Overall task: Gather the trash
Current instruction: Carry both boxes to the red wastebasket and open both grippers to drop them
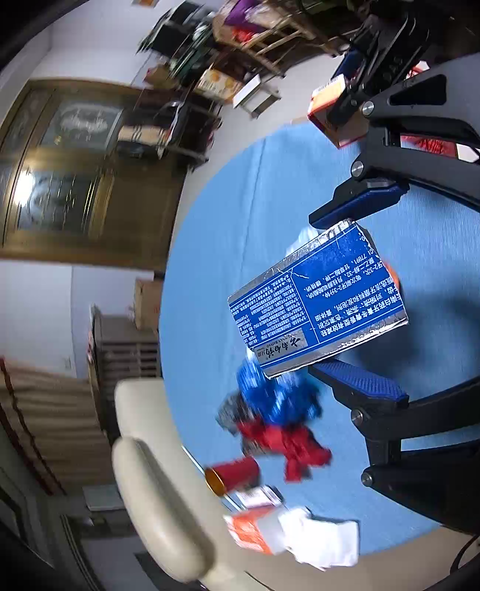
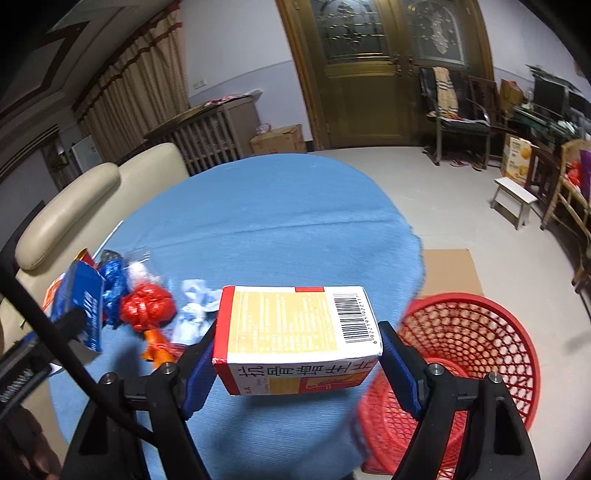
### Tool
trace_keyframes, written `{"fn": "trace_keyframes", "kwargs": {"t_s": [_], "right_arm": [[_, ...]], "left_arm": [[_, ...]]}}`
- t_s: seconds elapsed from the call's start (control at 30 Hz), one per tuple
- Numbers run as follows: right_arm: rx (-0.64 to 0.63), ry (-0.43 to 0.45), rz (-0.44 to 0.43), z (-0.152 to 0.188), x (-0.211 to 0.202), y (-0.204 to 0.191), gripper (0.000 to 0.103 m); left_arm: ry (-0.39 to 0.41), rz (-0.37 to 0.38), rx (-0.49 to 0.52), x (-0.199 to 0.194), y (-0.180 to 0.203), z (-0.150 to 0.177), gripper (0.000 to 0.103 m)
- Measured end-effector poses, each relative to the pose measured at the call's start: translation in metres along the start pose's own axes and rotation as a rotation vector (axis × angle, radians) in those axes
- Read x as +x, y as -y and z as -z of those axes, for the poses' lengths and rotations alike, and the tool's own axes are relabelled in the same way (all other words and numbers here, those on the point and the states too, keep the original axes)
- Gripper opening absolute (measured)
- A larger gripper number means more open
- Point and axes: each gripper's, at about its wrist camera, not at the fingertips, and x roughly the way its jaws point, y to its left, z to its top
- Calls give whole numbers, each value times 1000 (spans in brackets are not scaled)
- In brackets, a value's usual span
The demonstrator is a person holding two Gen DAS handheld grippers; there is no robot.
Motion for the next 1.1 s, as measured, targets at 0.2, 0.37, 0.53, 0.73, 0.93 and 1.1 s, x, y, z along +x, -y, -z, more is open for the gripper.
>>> {"fn": "trace_keyframes", "kwargs": {"t_s": [0.2,0.37,0.53,0.73,0.93,1.1], "right_arm": [[84,-9,75,9,-4,59,82],[167,-34,154,21,-4,115,82],[230,-73,209,38,-1,156,82],[269,-111,230,51,3,184,82],[301,-150,203,58,13,196,83],[326,-183,158,63,19,202,83]], "left_arm": [[-2,102,102,4,55,-3,73],[-22,187,202,10,111,2,73],[-39,246,293,19,153,7,73],[-65,296,367,26,185,16,73],[-85,321,417,28,211,25,73],[-109,324,436,35,218,28,73]]}}
